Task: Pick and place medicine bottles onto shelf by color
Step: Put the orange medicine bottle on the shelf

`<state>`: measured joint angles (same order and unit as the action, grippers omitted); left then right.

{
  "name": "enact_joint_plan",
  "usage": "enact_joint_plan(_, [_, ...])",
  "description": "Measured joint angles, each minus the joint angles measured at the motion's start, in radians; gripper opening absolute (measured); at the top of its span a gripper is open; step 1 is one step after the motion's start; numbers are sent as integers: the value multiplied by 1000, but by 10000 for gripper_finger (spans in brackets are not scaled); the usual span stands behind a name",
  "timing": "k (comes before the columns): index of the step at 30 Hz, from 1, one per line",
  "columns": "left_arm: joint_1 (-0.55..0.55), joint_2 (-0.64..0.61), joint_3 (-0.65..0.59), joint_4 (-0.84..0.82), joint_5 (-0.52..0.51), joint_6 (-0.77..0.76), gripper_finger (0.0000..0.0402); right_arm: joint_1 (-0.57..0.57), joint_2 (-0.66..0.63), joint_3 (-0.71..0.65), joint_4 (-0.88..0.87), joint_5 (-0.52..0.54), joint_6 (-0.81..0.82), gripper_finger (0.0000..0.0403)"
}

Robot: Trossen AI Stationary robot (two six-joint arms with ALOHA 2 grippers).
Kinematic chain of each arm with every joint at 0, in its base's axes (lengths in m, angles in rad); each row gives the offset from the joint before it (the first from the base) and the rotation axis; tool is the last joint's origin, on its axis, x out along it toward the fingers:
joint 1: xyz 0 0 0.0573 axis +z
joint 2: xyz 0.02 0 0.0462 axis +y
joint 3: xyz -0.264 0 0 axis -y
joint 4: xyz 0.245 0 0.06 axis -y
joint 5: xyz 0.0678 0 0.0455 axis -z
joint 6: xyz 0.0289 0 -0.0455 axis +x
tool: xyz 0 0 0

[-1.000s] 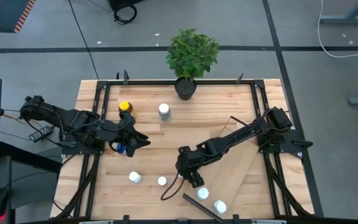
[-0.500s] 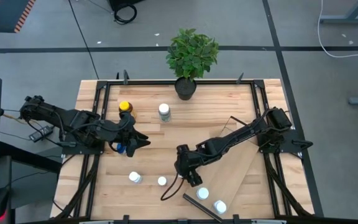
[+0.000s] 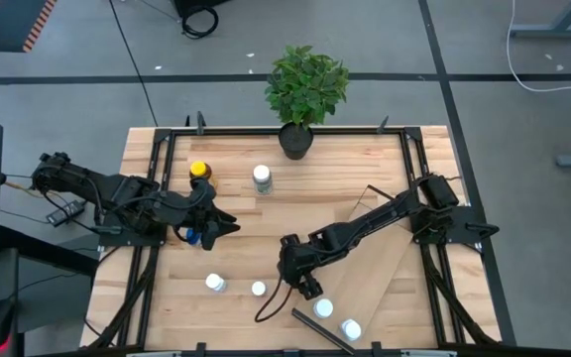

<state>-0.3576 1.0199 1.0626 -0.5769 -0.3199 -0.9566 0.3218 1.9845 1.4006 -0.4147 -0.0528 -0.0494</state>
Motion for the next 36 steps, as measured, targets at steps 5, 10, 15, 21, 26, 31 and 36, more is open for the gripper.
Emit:
enact_joint_plan(5, [0,0,0,1,0,0,172,0,1,-1,-5,13,0,353])
enact_joint_plan(10, [0,0,0,1,2,1,172,0,1,-1,-14,20,12,353])
enact_joint_plan(15, [0,0,0,-1,3,1,172,2,1,-1,-16,23,23,330])
enact_joint_plan(21, [0,0,0,0,3,1,172,2,1,-1,-16,23,28,286])
enact_joint_plan(26, [0,0,0,0,3,1,172,2,0,-1,-16,23,23,265])
enact_joint_plan(31, [0,0,0,0,3,0,172,2,0,-1,-16,23,22,256])
enact_joint_plan(36, [0,0,0,0,3,0,172,2,0,-1,-16,23,28,244])
